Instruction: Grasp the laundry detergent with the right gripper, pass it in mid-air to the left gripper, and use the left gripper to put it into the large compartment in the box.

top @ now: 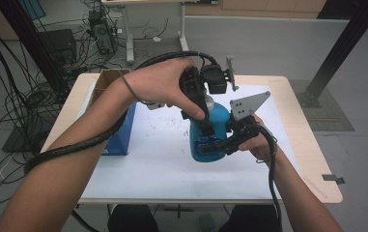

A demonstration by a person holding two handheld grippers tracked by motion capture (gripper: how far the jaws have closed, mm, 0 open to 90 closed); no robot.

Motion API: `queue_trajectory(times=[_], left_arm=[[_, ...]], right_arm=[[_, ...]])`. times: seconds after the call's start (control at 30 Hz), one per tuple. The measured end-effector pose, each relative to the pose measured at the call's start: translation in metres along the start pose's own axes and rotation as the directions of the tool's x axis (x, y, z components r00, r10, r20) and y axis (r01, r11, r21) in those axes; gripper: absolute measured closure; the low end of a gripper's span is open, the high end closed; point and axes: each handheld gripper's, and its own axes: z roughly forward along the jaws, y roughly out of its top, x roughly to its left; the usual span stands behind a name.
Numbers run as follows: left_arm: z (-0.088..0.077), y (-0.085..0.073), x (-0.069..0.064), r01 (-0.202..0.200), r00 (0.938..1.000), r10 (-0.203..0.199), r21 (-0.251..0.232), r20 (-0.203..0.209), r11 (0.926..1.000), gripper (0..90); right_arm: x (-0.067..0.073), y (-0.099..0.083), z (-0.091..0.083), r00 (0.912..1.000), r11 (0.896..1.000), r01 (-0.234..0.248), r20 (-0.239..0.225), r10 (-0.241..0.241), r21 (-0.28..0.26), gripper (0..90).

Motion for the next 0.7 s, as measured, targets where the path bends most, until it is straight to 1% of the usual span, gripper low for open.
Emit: queue_trajectory(times=[0.13,0.17,0.37,0.7], left_arm=[[-0.0013,0.0002,0.0001,0.0,1.0,0.0,0.002,0.002,1.0,30.4],[-0.0013,0.0002,0.0001,0.0,1.0,0.0,0.002,0.002,1.0,32.2],[-0.0017,0.0004,0.0001,0.002,1.0,-0.002,0.007,0.004,1.0,36.8],[-0.0025,0.0023,-0.0009,0.022,0.9997,-0.022,0.01,0.004,0.9997,37.4]], right_arm=[[0.0001,-0.0002,0.0005,1.0,1.0,0.0,-0.003,0.0,0.001,42.9],[0.0002,-0.0002,0.0006,1.0,1.0,0.001,-0.002,-0.001,0.001,42.9],[0.0005,-0.0001,0.0003,1.0,1.0,0.002,-0.002,-0.002,-0.001,42.9],[0.0012,0.0004,-0.001,1.0,1.0,0.007,0.0,-0.007,-0.004,42.9]])
